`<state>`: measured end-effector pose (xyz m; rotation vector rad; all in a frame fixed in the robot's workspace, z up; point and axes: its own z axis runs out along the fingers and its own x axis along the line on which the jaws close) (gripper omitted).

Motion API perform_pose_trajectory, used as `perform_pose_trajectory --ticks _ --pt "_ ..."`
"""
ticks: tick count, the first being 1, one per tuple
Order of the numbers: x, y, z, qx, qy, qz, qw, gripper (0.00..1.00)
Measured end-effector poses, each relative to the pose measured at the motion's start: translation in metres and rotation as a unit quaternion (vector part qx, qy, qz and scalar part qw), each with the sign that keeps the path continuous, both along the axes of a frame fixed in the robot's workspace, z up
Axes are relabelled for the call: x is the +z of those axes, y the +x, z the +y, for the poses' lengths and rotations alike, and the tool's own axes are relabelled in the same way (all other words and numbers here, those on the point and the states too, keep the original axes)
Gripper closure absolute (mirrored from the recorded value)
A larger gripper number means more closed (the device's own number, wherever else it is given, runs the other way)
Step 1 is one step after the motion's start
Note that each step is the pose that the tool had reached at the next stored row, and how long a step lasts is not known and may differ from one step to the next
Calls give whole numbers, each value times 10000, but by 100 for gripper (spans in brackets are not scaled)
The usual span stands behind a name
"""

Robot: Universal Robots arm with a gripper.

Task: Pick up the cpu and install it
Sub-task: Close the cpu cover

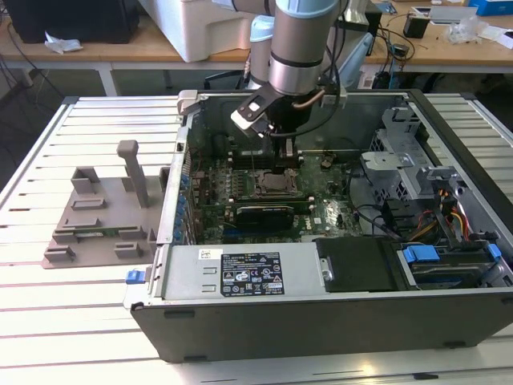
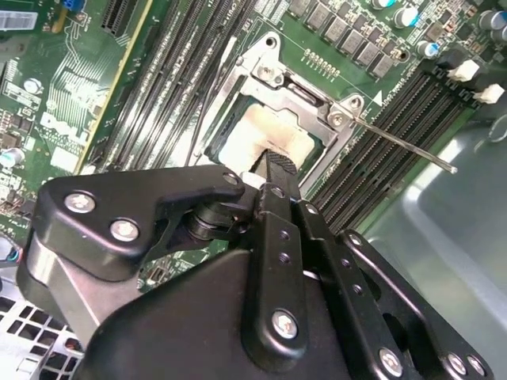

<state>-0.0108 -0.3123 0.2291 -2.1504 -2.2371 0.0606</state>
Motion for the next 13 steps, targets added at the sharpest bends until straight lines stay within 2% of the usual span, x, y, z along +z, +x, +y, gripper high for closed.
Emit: perform_pose_trajectory --ticks 13 --pt "199 0 0 0 0 0 10000 89"
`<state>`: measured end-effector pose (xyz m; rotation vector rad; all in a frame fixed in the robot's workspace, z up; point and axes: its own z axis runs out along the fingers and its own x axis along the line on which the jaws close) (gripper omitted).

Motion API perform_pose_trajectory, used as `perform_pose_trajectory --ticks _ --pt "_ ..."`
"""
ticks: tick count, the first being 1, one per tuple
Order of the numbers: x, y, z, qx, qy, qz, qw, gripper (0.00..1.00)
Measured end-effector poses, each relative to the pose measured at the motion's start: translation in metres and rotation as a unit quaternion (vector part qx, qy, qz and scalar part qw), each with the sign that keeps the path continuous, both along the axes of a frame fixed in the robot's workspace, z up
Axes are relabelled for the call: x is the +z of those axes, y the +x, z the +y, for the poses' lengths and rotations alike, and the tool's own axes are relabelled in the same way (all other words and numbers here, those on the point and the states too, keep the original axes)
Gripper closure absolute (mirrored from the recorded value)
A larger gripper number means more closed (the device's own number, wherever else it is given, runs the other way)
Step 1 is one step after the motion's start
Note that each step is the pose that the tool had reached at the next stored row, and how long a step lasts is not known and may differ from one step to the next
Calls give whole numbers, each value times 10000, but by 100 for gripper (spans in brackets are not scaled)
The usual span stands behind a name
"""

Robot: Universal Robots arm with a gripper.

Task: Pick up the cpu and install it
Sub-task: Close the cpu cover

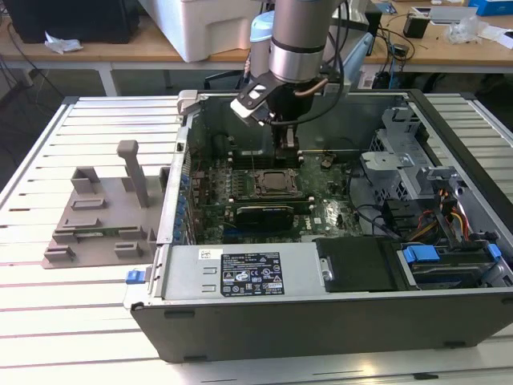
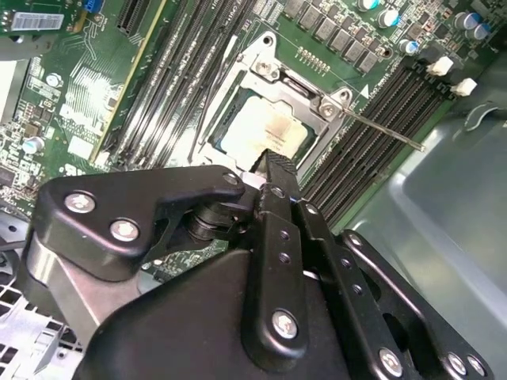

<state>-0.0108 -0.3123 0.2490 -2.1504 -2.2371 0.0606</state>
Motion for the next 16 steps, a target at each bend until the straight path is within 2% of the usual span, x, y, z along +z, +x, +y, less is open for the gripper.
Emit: perform_pose_trajectory --ticks 10,15,16 --pt "137 0 0 0 0 0 10000 89" --pt "263 0 0 0 0 0 10000 89" --pt "270 0 0 0 0 0 10000 89"
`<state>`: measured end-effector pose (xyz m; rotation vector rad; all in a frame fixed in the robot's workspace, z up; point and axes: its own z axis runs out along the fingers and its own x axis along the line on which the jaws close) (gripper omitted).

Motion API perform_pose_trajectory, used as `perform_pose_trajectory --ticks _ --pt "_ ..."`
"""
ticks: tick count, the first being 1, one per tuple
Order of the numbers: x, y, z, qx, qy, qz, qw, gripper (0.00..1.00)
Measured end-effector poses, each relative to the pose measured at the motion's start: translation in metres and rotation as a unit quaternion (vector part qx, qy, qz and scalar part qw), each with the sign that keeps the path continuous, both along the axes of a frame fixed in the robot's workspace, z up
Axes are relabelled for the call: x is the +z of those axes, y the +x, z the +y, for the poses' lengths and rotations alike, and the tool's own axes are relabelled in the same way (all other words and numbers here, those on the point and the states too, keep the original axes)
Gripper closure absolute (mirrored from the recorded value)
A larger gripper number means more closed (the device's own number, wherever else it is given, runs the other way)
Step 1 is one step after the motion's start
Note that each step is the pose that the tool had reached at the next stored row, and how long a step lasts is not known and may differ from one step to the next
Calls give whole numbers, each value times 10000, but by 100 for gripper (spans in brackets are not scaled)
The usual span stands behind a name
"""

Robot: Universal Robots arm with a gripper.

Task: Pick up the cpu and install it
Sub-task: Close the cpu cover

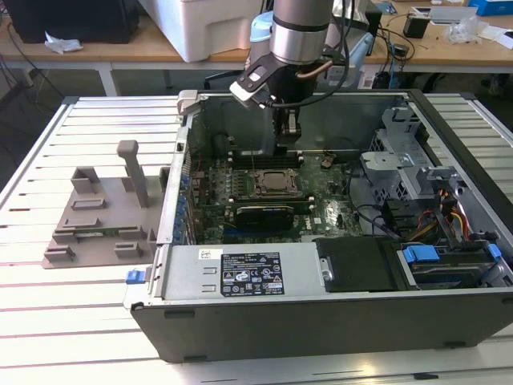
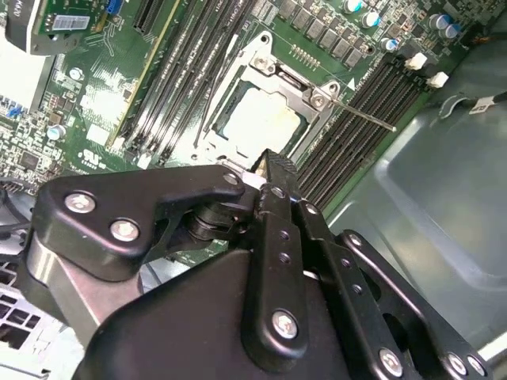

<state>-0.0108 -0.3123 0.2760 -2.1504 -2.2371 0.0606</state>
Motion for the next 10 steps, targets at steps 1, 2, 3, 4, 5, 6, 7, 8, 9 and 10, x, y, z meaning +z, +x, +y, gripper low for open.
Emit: perform_pose_trajectory --ticks 1,2,3,4,5,6,7,8,9,10 --pt "2 0 0 0 1 0 10000 89" --pt "2 0 0 0 1 -1 10000 89" --pt "2 0 0 0 1 -1 10000 89" --pt "3 0 0 0 0 0 10000 89" --pt "4 0 0 0 0 0 10000 89" --pt "4 0 0 0 0 0 10000 89" --pt "4 0 0 0 0 0 10000 89" --pt "4 0 0 0 0 0 10000 89" --pt "4 0 0 0 0 0 10000 89" --pt "4 0 0 0 0 0 10000 89"
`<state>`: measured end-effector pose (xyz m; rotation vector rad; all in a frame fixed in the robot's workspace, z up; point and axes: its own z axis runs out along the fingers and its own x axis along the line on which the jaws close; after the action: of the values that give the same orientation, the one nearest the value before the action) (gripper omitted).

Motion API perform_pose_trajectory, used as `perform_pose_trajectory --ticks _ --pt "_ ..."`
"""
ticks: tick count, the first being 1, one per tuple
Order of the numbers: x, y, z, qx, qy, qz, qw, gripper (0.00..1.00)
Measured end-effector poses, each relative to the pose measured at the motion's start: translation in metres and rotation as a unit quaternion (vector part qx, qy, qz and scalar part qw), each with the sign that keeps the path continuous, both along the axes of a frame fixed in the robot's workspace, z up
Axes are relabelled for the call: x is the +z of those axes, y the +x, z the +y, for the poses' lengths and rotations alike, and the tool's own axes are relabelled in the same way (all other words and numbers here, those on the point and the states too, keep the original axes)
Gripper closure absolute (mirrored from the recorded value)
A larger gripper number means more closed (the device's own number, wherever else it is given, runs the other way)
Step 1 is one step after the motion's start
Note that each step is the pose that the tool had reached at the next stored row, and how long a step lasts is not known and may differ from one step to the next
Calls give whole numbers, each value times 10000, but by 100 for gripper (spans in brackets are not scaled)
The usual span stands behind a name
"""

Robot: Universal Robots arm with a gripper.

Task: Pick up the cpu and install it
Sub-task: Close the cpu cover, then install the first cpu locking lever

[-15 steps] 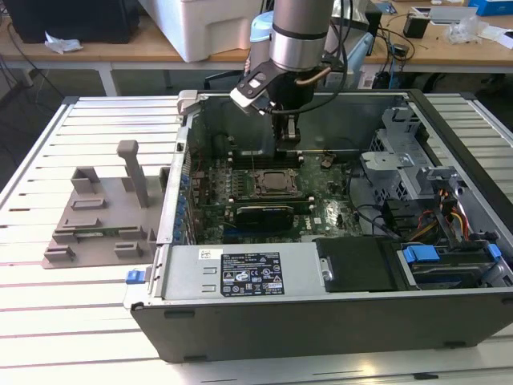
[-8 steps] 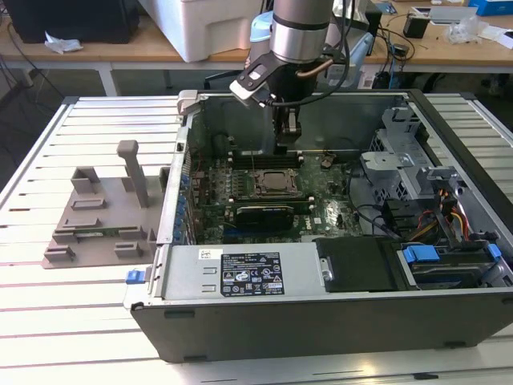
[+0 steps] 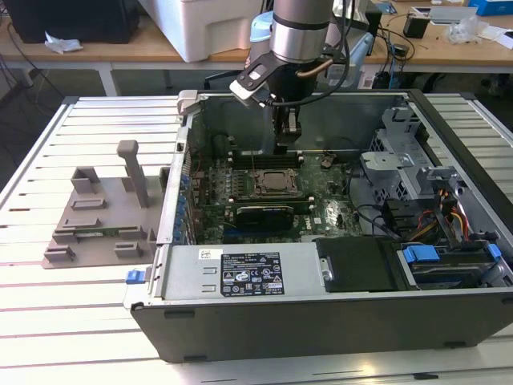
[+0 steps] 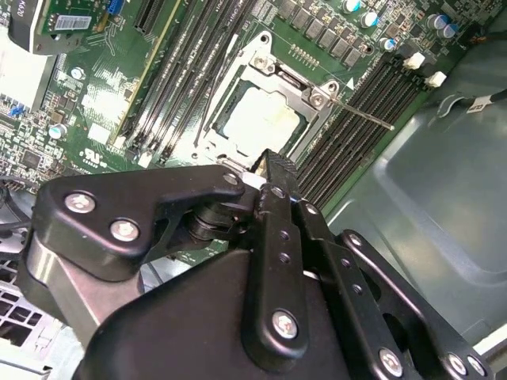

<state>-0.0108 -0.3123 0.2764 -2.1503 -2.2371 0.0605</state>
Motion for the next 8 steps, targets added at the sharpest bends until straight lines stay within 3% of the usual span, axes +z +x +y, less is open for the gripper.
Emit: perform_pose_trajectory --ticks 5,8 --pt "1 0 0 16 0 0 10000 89" --pt "1 0 0 311 0 0 9995 89"
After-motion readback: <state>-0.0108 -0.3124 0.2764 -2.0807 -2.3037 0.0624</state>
